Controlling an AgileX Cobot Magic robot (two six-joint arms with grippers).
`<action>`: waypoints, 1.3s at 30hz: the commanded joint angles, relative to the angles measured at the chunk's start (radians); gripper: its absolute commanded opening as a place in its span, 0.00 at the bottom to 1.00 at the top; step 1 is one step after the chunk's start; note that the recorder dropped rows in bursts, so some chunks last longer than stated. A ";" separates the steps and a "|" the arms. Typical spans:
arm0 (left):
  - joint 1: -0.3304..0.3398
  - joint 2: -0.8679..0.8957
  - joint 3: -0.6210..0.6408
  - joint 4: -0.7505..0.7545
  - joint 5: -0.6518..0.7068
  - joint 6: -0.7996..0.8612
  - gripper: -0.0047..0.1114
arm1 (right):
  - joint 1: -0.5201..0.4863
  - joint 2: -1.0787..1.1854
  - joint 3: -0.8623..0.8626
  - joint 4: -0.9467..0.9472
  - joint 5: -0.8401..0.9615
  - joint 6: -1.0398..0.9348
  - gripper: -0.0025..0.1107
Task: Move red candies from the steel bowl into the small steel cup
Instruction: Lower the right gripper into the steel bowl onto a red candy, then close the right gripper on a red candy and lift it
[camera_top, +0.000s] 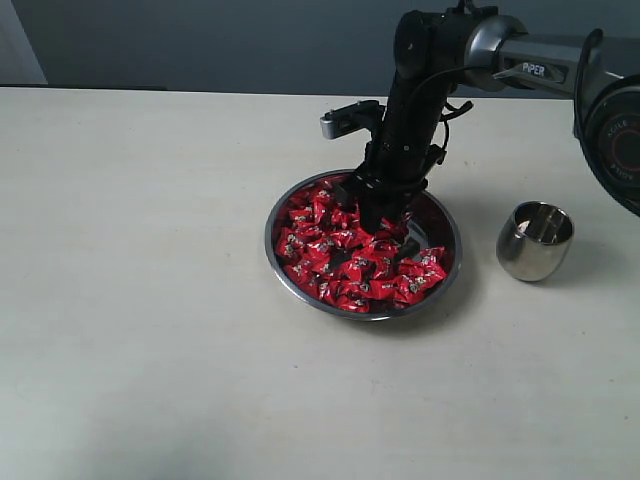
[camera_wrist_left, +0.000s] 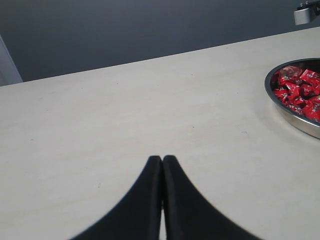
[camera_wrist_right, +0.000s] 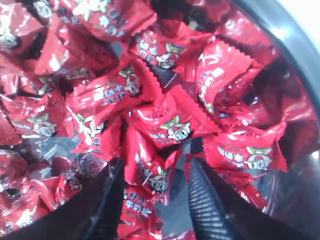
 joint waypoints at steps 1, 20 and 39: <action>-0.003 -0.004 -0.001 -0.001 -0.006 -0.006 0.04 | -0.001 -0.004 0.009 0.032 0.002 -0.002 0.38; -0.003 -0.004 -0.001 -0.001 -0.006 -0.006 0.04 | -0.001 0.020 0.019 0.025 0.002 -0.002 0.37; -0.003 -0.004 -0.001 -0.001 -0.006 -0.006 0.04 | -0.001 -0.159 0.019 -0.006 0.002 0.000 0.06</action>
